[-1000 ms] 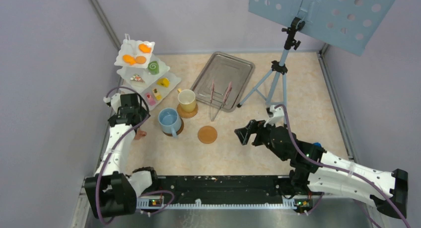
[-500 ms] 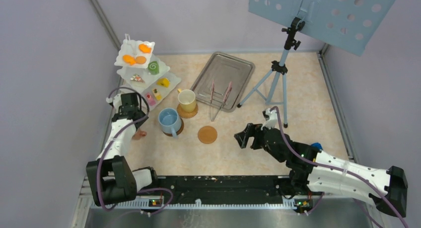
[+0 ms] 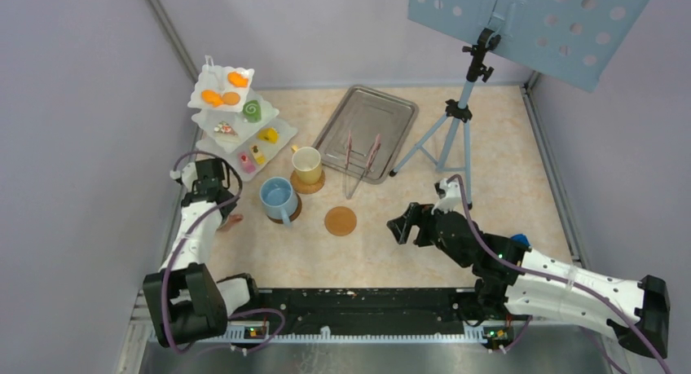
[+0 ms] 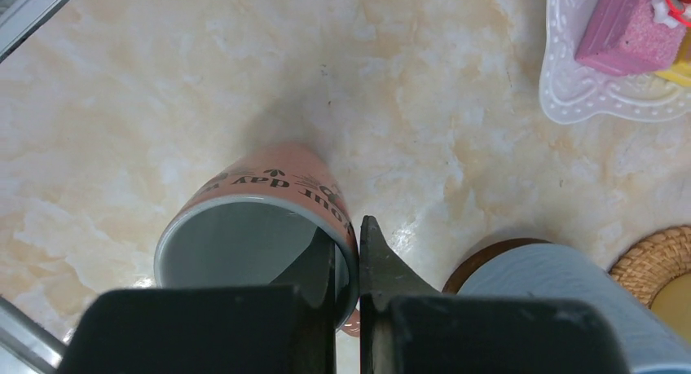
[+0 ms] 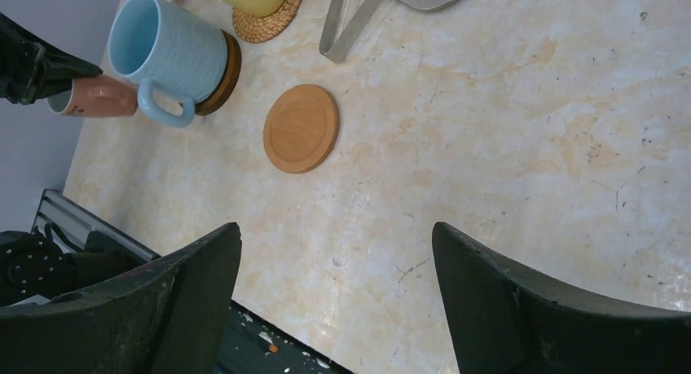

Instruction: Serve the afternoon tea

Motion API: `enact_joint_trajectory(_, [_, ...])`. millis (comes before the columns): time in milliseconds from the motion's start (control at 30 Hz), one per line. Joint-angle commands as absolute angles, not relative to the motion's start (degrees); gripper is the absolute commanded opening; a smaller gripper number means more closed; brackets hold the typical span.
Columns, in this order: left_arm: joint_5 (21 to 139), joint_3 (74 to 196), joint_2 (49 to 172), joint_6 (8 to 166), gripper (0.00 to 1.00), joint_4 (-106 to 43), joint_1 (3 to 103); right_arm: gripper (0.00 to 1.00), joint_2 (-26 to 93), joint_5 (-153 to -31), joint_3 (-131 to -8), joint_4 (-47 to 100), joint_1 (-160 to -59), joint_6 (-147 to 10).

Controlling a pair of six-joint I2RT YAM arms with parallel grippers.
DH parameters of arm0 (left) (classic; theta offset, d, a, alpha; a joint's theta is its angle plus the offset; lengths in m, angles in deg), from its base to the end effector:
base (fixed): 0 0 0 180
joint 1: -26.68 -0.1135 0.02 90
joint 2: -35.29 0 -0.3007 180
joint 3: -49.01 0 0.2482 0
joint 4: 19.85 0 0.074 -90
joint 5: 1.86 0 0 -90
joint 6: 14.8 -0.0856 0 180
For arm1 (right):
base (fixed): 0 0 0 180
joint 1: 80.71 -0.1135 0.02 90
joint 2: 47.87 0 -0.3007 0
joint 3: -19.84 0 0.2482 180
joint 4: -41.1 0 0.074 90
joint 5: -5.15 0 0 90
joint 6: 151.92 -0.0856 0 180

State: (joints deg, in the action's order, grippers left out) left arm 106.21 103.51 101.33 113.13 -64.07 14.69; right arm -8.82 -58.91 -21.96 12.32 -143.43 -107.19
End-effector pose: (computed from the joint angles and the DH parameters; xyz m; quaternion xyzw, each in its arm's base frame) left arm 0.2180 0.0734 0.2102 -0.4402 0.8362 0.0810 0.3170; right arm 0.1112 0.1340 0.2486 -0.0079 0.8350 0.3057 0.4574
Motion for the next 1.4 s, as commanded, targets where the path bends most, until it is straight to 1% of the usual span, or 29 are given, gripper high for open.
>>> enact_joint_trajectory(0, [108.2, 107.6, 95.6, 112.8, 0.00, -66.8, 14.4, 0.85, -10.1, -57.8, -24.9, 10.4, -143.2, -108.5])
enact_joint_trajectory(167, [105.4, 120.2, 90.4, 106.7, 0.00, -73.9, 15.3, 0.84, -10.1, -57.3, -25.1, 10.8, -143.2, -108.8])
enact_joint_trajectory(267, [106.6, 126.6, 87.9, 103.2, 0.00, -76.1, 21.7, 0.84, -9.1, -57.1, -25.3, 11.4, -143.1, -108.7])
enact_joint_trajectory(333, [108.0, 129.5, 86.8, 101.2, 0.00, -77.6, 29.1, 0.84, -8.0, -57.0, -25.7, 11.8, -143.1, -108.5])
enact_joint_trajectory(433, [111.7, 133.1, 88.7, 103.7, 0.00, -84.0, 42.0, 0.84, -6.3, -56.9, -26.3, 12.1, -143.2, -108.3])
enact_joint_trajectory(567, [117.1, 132.4, 92.2, 114.7, 0.00, -92.0, 58.6, 0.84, -4.5, -57.2, -27.0, 12.2, -143.2, -108.7])
enact_joint_trajectory(633, [122.3, 130.7, 93.9, 120.8, 0.00, -93.8, 69.7, 0.83, -3.9, -57.7, -27.2, 12.1, -143.2, -109.2])
enact_joint_trajectory(700, [127.4, 130.2, 97.6, 124.9, 0.00, -94.6, 80.1, 0.83, -3.7, -57.9, -27.3, 11.9, -143.1, -109.8])
enact_joint_trajectory(800, [131.5, 131.8, 105.8, 125.9, 0.00, -95.3, 88.3, 0.82, -3.7, -58.1, -27.3, 11.2, -143.2, -110.8])
enact_joint_trajectory(867, [131.1, 132.0, 110.3, 122.2, 0.00, -92.2, 90.7, 0.82, -3.8, -58.1, -27.4, 10.3, -143.2, -111.5])
enact_joint_trajectory(933, [127.7, 130.4, 112.9, 114.4, 0.00, -85.5, 91.1, 0.82, -4.1, -58.0, -27.5, 9.2, -143.3, -112.0])
enact_joint_trajectory(1067, [120.2, 126.7, 114.6, 105.3, 0.00, -74.6, 90.9, 0.82, -5.5, -57.7, -27.2, 7.9, -143.3, -112.8])
enact_joint_trajectory(1167, [113.8, 124.8, 115.3, 102.2, 0.00, -68.7, 89.2, 0.82, -6.6, -57.1, -26.6, 7.6, -143.2, -113.1])
enact_joint_trajectory(1367, [106.2, 125.0, 119.4, 99.6, 0.00, -66.3, 84.3, 0.83, -8.0, -56.5, -26.5, 6.8, -143.3, -112.0])
